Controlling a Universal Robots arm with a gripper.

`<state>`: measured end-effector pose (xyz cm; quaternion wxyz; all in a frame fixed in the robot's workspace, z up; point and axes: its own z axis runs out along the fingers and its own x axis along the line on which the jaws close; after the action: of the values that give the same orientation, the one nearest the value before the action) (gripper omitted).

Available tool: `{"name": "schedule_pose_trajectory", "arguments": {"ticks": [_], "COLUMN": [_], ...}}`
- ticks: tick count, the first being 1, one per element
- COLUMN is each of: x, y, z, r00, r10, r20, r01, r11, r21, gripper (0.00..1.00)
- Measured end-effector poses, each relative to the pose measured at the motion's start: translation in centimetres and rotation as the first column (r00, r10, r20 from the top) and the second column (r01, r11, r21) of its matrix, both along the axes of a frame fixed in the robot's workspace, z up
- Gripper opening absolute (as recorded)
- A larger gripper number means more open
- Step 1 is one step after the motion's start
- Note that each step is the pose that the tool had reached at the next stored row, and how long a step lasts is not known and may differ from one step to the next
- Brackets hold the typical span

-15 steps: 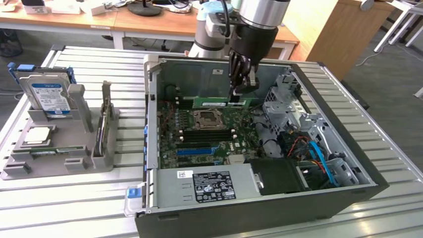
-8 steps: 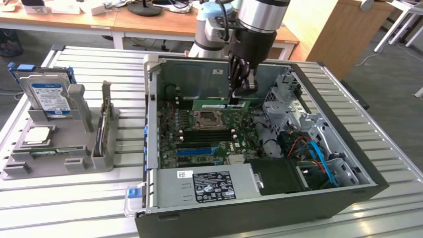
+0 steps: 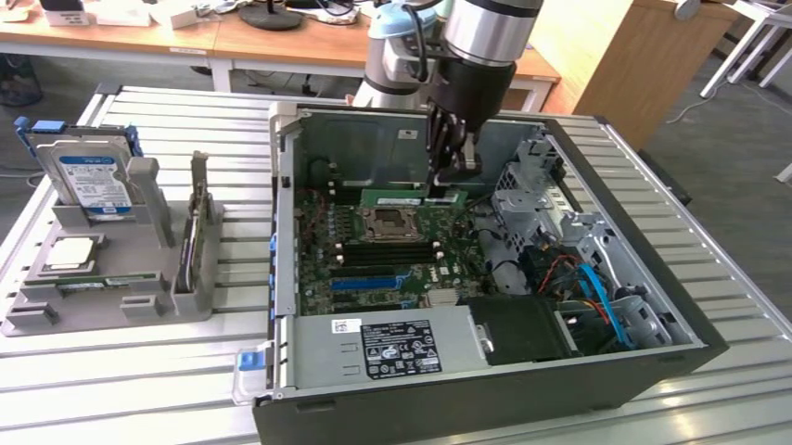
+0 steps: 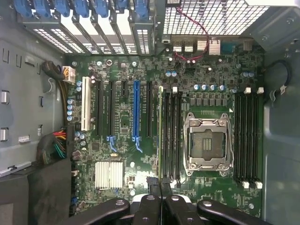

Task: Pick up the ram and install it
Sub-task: 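Insert the ram into the slot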

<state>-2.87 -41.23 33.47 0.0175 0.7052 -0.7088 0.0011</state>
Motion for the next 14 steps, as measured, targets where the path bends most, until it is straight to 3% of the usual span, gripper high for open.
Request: {"name": "schedule_pose_trajectory", "arguments": {"ticks": [14], "x": [0.0], "y": [0.00], "z": [-1.53], "r00": [1.0000], "r10": [0.000], "r20": [0.0003], "r01": [0.000], "r11": [1.0000], "r21": [-0.0001], "gripper": [0.12]}}
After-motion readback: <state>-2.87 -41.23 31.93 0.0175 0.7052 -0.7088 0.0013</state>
